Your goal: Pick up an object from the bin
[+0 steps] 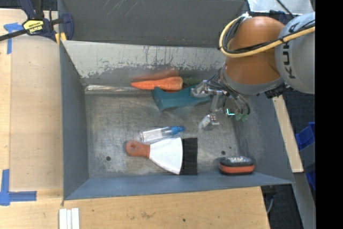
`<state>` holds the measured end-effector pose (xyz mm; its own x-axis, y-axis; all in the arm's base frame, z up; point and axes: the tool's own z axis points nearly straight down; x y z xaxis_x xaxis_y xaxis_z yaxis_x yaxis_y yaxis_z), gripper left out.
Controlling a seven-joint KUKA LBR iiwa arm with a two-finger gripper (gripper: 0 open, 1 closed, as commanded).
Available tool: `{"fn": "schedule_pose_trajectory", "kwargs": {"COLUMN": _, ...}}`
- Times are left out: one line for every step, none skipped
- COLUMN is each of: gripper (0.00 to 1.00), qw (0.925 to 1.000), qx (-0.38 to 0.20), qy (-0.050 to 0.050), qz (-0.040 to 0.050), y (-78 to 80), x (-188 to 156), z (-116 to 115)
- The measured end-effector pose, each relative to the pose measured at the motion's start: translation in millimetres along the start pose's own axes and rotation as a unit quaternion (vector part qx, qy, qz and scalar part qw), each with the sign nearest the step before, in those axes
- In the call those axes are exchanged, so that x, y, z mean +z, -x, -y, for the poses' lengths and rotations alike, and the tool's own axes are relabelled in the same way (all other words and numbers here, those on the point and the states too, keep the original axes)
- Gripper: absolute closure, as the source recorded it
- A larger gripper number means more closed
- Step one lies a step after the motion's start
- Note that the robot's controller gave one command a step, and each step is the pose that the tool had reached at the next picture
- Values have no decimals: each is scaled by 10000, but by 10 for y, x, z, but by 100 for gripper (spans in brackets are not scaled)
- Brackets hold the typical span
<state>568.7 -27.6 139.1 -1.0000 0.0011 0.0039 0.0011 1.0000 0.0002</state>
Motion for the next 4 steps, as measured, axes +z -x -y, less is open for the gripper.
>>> {"fn": "schedule_pose_trajectory", "kwargs": {"gripper": 0, "qw": 10000, "qx": -3, "qy": -3, "qz": 36, "y": 19, "x": -36, "z": 0}}
{"fn": "schedule_pose_trajectory", "kwargs": {"gripper": 0, "qw": 9993, "qx": -369, "qy": -18, "qz": 42, "y": -131, "x": -16, "z": -231}}
{"fn": "schedule_pose_trajectory", "kwargs": {"gripper": 0, "qw": 9990, "qx": -453, "qy": -1, "qz": 31, "y": -342, "x": 127, "z": -778}}
{"fn": "schedule_pose_trajectory", "kwargs": {"gripper": 0, "qw": 9992, "qx": -389, "qy": 10, "qz": 20, "y": -487, "x": 72, "z": -778}}
